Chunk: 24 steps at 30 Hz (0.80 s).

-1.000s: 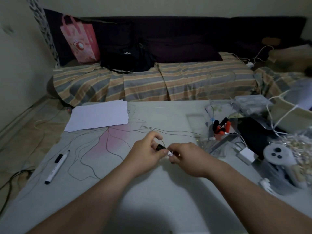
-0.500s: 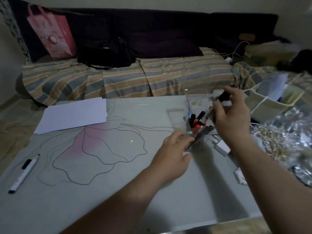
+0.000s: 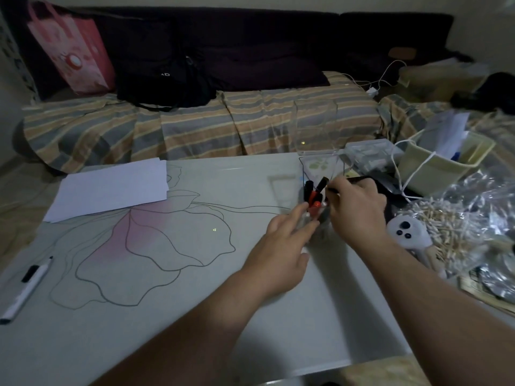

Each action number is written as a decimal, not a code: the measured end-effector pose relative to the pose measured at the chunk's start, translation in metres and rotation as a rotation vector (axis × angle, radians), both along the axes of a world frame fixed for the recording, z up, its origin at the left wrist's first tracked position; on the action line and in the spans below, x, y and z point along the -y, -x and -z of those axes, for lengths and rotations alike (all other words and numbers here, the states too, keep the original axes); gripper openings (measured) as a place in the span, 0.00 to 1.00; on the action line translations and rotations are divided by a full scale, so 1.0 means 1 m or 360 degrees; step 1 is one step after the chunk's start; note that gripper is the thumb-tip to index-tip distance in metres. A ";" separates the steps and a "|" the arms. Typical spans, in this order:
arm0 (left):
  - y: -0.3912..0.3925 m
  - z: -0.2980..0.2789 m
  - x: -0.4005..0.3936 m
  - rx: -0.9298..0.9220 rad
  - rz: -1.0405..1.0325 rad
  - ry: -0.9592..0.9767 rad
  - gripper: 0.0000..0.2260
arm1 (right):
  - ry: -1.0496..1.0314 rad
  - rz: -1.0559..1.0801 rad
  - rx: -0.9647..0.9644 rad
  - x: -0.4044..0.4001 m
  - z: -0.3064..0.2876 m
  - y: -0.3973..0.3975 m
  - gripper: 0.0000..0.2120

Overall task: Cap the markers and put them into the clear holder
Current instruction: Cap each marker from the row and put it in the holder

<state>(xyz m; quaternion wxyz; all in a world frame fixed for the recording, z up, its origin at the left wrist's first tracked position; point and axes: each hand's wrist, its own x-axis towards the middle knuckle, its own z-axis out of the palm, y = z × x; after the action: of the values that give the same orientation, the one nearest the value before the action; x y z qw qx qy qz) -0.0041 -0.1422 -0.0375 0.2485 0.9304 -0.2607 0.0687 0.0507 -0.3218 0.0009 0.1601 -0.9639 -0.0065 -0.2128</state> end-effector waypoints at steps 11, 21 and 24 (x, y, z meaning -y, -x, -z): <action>-0.002 -0.005 -0.121 -0.0165 -0.0299 -0.0003 0.13 | -0.0023 -0.0265 0.0188 -0.066 -0.026 0.015 0.15; 0.061 0.014 -0.363 -0.0185 -0.1572 0.0027 0.11 | -0.0026 -0.1201 -0.0440 -0.250 0.013 0.063 0.17; 0.076 0.036 -0.390 -0.0249 -0.1683 -0.0143 0.15 | -0.0030 -0.1319 -0.0516 -0.279 0.025 0.073 0.17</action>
<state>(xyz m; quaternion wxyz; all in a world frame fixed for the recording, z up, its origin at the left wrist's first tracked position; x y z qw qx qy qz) -0.0805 0.2479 -0.0732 0.1586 0.9468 0.2602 0.1037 -0.0228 -0.0427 -0.0239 0.2397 -0.8993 -0.3651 0.0232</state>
